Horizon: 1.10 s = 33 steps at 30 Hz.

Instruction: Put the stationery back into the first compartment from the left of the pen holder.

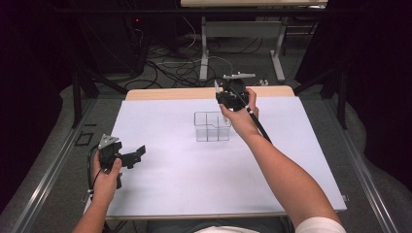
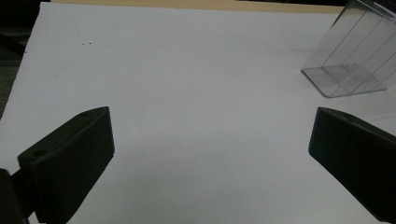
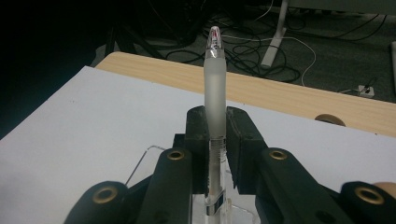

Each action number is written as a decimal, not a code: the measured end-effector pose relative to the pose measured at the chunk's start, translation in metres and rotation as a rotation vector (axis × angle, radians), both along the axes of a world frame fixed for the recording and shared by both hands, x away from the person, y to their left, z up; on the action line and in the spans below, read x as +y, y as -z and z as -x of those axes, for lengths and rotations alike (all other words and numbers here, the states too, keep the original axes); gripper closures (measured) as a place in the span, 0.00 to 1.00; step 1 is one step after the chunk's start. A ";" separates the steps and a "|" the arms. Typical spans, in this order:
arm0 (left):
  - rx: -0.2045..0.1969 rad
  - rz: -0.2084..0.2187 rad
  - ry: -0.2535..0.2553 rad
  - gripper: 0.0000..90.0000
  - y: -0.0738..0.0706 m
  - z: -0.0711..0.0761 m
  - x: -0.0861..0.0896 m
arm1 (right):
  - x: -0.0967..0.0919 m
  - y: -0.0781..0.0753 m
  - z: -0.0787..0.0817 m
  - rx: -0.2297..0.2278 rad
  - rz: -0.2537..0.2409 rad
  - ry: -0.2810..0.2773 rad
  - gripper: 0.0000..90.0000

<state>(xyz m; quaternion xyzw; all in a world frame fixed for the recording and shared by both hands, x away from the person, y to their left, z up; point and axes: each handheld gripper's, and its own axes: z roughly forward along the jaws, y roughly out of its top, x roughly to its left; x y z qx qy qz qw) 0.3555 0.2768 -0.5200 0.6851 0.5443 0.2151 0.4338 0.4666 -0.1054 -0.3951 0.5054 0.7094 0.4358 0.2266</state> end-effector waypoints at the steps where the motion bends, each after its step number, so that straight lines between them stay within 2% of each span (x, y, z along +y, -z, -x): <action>1: -0.001 0.002 0.001 0.00 0.000 0.000 0.000 | 0.001 0.001 -0.001 -0.003 0.000 0.002 0.89; 9: -0.001 0.004 0.002 0.00 0.000 0.000 0.000 | 0.005 0.005 -0.005 -0.030 0.017 0.003 0.89; 19: 0.000 0.006 0.000 0.00 0.000 0.000 0.000 | 0.011 0.011 -0.010 -0.039 0.017 -0.011 0.89; 33: 0.000 0.014 -0.003 0.00 0.000 0.001 0.001 | 0.018 0.020 -0.018 -0.047 0.031 -0.001 0.89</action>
